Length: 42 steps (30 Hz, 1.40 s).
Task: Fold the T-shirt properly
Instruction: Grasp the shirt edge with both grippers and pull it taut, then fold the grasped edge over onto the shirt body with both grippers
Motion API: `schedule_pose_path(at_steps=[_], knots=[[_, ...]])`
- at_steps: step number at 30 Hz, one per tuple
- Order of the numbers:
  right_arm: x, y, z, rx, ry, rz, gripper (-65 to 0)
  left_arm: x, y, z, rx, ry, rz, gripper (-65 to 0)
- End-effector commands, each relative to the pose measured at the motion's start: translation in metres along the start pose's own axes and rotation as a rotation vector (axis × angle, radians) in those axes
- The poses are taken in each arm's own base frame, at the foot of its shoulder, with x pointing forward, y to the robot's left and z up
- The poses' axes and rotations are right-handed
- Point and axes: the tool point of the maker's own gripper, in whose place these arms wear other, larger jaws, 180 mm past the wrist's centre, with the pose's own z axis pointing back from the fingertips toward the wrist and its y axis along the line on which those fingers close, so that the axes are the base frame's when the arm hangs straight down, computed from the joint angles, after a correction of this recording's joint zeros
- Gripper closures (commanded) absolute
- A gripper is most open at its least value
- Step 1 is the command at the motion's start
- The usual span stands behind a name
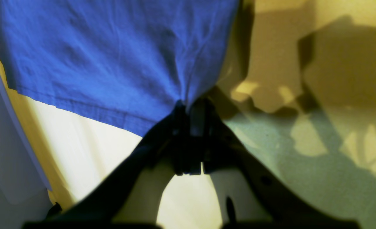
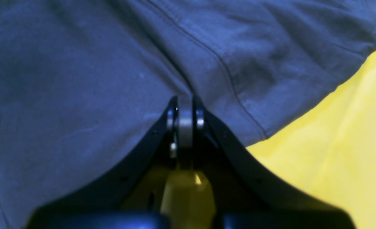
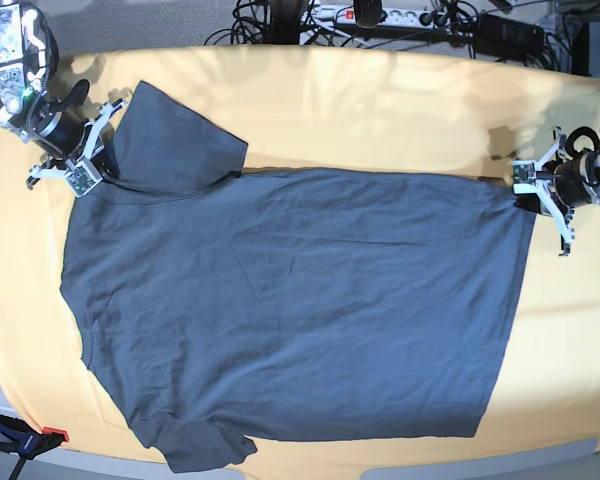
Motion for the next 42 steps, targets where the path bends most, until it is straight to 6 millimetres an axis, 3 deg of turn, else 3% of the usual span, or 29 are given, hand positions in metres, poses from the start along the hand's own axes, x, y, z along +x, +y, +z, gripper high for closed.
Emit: schedule_pose_path(at_steps=[1,10,13,20,29,33,42], knots=[[0.003,-0.009,0.006,-0.023,0.016,0.037,0.0,-0.005,0.012,0.009,0.027,0.011,-0.016,0.0],[0.038,-0.028,0.045,-0.087,0.032,0.238,0.0,0.001,0.017,0.023,0.016,-0.014,-0.008,0.0],[0.043,-0.023,0.054,-0.066,0.025,0.265,0.0,0.012,0.02,0.032,0.005,-0.046,-0.009,0.0],[0.031,-0.014,0.073,-0.052,0.089,0.283,0.0,0.043,-0.006,0.051,-0.176,-0.116,-0.049,0.0],[0.026,-0.006,0.11,-0.026,0.099,0.224,0.0,0.055,-0.007,0.063,-0.197,-0.142,-0.073,0.0],[0.012,0.011,0.117,0.044,0.134,0.212,0.0,0.07,-0.009,0.07,-0.208,-0.182,-0.069,0.0],[-0.016,0.028,0.126,0.094,0.239,0.205,0.0,0.092,-0.012,0.092,-0.245,-0.212,-0.12,0.0]])
